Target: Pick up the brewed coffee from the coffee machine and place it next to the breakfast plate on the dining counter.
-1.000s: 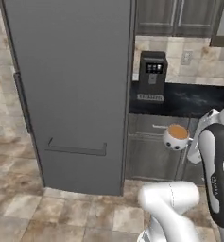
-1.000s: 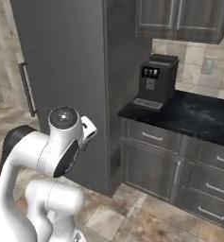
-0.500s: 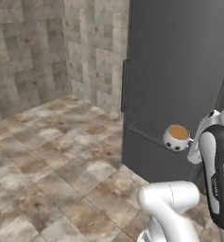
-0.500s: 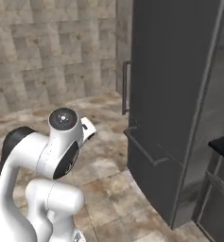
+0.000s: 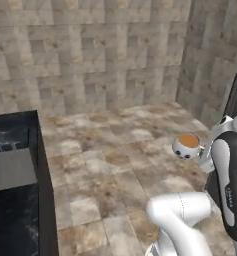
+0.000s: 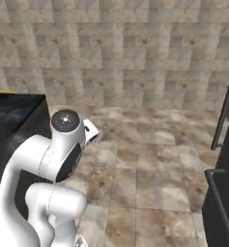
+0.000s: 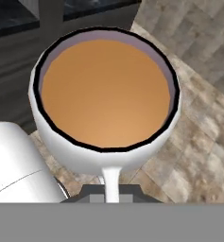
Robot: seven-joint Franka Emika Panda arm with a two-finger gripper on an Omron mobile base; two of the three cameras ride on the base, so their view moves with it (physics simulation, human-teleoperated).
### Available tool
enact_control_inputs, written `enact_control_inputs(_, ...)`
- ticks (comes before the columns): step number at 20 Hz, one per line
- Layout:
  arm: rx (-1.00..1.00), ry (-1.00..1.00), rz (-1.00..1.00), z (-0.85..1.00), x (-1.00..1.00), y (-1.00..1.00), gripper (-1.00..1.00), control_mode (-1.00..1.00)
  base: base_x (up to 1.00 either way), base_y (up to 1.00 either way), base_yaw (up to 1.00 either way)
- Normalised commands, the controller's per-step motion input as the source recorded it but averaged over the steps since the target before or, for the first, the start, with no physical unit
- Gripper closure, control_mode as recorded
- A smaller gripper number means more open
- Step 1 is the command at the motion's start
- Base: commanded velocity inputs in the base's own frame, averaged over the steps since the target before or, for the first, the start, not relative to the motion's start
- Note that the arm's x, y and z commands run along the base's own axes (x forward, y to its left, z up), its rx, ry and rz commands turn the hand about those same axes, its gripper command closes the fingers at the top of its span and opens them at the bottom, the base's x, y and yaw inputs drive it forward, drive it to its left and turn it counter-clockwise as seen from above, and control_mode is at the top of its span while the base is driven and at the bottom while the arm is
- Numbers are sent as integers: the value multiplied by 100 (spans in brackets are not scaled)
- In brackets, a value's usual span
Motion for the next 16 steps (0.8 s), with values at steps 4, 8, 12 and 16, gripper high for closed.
enact_control_inputs(4,0,0,0,0,0,0,100,100,89,-7,73)
enact_control_inputs(8,0,0,0,0,0,0,100,100,100,-22,69)
enact_control_inputs(12,0,0,0,0,0,0,100,100,100,-35,58)
enact_control_inputs(16,0,0,0,0,0,0,100,100,100,-61,49)
